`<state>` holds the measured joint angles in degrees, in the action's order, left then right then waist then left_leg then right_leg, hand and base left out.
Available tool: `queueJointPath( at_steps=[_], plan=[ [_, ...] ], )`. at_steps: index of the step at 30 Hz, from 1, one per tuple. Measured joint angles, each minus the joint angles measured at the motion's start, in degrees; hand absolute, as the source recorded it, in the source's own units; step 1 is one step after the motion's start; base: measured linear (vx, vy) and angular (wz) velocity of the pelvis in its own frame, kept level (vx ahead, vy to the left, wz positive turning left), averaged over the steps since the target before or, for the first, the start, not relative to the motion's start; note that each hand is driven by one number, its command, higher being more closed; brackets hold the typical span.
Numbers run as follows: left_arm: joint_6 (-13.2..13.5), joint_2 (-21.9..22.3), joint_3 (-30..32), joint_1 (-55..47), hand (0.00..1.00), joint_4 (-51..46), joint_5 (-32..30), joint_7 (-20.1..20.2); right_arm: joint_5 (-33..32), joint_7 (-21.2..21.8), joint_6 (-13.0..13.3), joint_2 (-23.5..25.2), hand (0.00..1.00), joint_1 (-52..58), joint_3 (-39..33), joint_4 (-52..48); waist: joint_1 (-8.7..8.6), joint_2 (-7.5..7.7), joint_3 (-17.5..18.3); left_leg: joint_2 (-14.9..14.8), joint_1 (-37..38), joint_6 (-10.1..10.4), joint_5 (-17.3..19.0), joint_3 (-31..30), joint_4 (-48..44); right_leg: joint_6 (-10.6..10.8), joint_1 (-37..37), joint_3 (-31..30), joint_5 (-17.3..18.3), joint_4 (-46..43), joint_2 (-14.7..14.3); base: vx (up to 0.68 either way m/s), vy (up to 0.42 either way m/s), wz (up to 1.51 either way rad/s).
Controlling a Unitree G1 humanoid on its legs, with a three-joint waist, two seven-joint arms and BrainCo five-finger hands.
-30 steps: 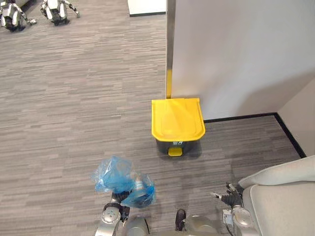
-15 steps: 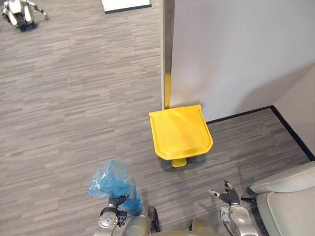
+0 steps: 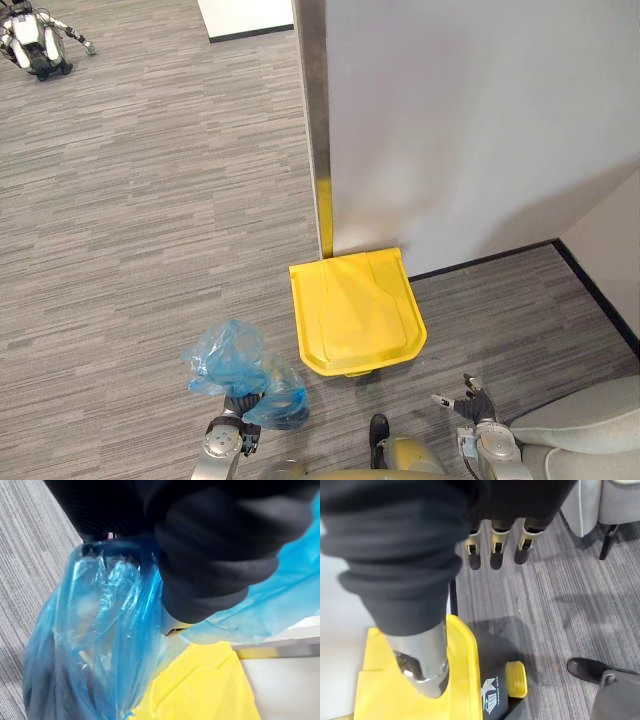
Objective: Gather rubbish on tea table into small bin, then transfer packed bag to large trash can.
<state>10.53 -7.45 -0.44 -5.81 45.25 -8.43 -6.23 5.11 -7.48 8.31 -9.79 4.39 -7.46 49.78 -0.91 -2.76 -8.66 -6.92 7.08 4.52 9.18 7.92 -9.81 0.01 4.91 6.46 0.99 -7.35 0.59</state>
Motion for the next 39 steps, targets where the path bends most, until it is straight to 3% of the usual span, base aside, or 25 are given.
queueJointPath(
  at_steps=[6,11,20,25,28,29,30,33,39],
  plan=[
    [-0.04,-0.02,-0.07,0.01,1.0,0.34,-0.01,0.0,0.0,0.01,0.01,0.34,0.0,0.74,-0.01,0.7,0.02,0.21,0.3,1.43,-0.18,-0.06,-0.37,-0.78,-0.22,0.92,-4.68,0.98,-4.57,8.78,0.69,0.01,0.063,0.1],
    [-0.06,-0.33,-0.04,-0.53,1.0,1.41,-0.01,-0.17,-0.01,0.01,0.01,0.84,0.0,0.88,0.0,0.7,0.48,1.24,0.92,2.65,-0.35,-0.09,-0.4,-1.72,-0.13,1.35,-6.76,1.48,-7.46,12.91,1.63,-0.03,0.06,0.1],
    [-0.09,-1.25,0.01,-1.66,1.0,2.61,0.02,-0.24,-0.02,0.01,0.01,1.67,0.0,0.17,0.02,2.27,0.51,1.98,1.36,1.98,0.99,-0.83,0.15,-3.54,5.4,1.08,-5.97,3.04,-9.82,13.33,0.9,-0.13,0.016,0.12],
    [-0.27,-1.11,0.05,-2.14,1.0,2.89,0.02,-0.18,-0.01,0.01,0.01,2.46,0.0,1.1,0.06,2.36,1.57,3.59,1.46,1.98,0.8,-0.9,0.66,-3.27,5.69,1.19,-5.37,2.23,-10.39,13.37,1.21,-0.15,-0.027,-0.09],
    [-0.26,-0.69,0.06,-2.13,1.0,2.89,0.01,-0.2,-0.02,0.0,0.0,2.48,0.0,1.85,0.06,2.35,1.54,3.67,1.56,1.95,0.45,-0.88,0.68,-3.16,5.86,1.31,-4.68,1.21,-10.27,13.37,1.29,-0.09,-0.016,-0.1],
    [-0.26,-0.57,0.02,-2.04,1.0,2.89,0.01,-0.19,-0.02,-0.01,0.0,2.47,0.0,1.84,0.04,2.34,1.33,2.9,1.17,1.82,-0.03,-0.89,0.69,-3.35,6.05,1.36,-4.22,1.23,-10.21,13.37,1.14,-0.05,-0.05,0.05],
    [-0.26,-0.29,0.01,-1.91,1.0,2.86,0.02,-0.19,-0.03,-0.03,-0.01,2.47,0.0,1.92,0.0,2.34,0.89,3.4,1.56,1.74,-0.52,-0.88,0.68,-4.0,6.56,1.35,-3.55,1.42,-10.22,13.36,0.97,-0.02,-0.061,0.21],
    [-0.26,0.46,0.0,-1.84,1.0,2.79,0.01,-0.19,-0.13,-0.08,-0.01,2.46,0.0,2.35,-1.3,2.33,0.09,2.14,1.52,1.62,-1.07,-0.67,0.55,-6.11,6.92,0.89,-3.57,2.78,-9.89,13.34,0.4,0.04,-0.022,0.26],
    [-0.26,0.4,-0.02,-1.6,1.0,2.64,-0.01,-0.2,-0.16,-0.1,-0.01,2.48,0.0,2.3,-2.21,2.33,0.18,1.53,1.84,0.09,-0.93,0.68,-1.25,-6.54,7.24,0.65,-4.65,4.65,-8.72,13.08,-0.64,0.1,0.002,0.16]
  ],
)
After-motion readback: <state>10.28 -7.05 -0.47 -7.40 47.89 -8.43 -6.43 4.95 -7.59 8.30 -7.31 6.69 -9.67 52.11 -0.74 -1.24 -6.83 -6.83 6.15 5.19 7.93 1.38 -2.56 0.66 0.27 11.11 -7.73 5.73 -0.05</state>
